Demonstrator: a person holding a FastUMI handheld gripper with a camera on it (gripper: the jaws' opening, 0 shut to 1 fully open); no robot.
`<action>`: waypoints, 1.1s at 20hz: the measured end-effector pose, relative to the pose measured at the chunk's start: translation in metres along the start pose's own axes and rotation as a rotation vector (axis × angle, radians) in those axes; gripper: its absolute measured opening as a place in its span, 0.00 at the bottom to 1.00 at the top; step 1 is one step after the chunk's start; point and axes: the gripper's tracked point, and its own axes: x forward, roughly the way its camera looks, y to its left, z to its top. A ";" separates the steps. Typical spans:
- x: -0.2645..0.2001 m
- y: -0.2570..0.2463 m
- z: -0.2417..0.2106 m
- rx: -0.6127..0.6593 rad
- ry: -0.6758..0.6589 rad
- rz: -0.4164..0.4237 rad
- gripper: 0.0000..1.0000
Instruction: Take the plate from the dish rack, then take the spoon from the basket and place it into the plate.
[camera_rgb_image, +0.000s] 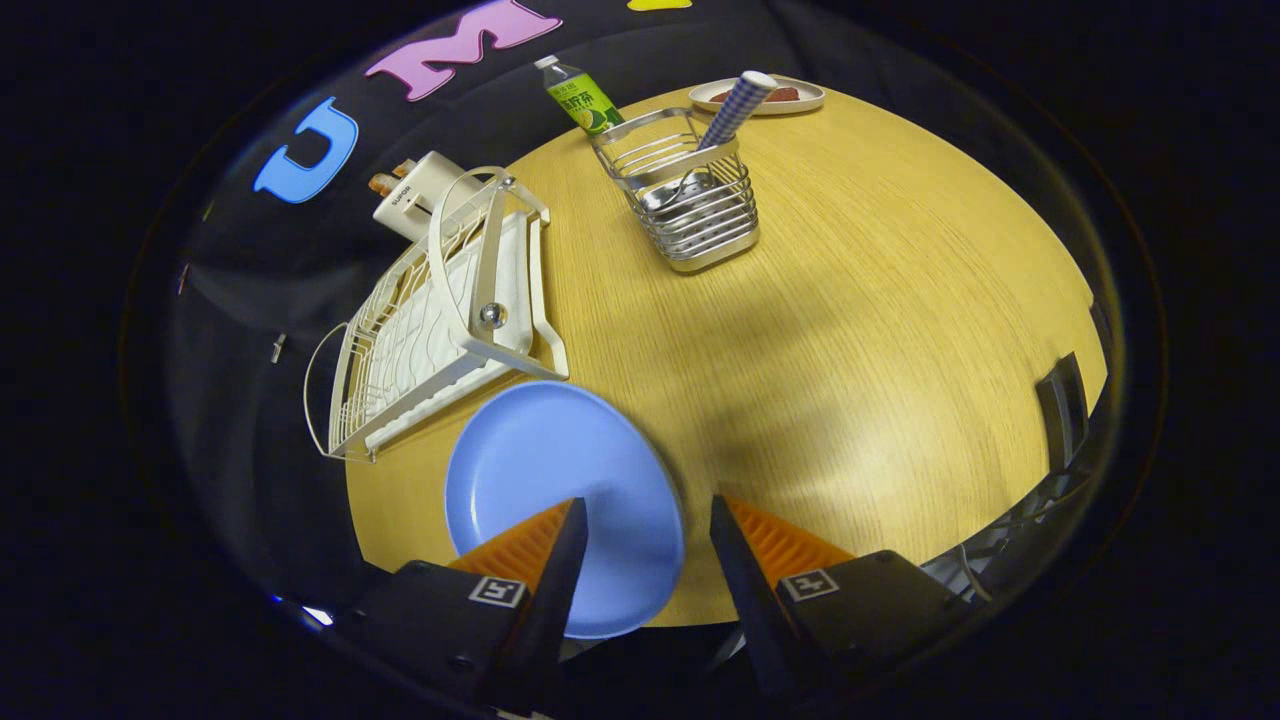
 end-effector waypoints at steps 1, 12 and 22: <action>-0.005 -0.003 0.002 -0.017 -0.017 -0.012 0.83; -0.105 0.051 0.099 -0.433 -0.340 0.052 0.99; -0.096 0.010 0.209 -0.591 -0.433 -0.099 0.98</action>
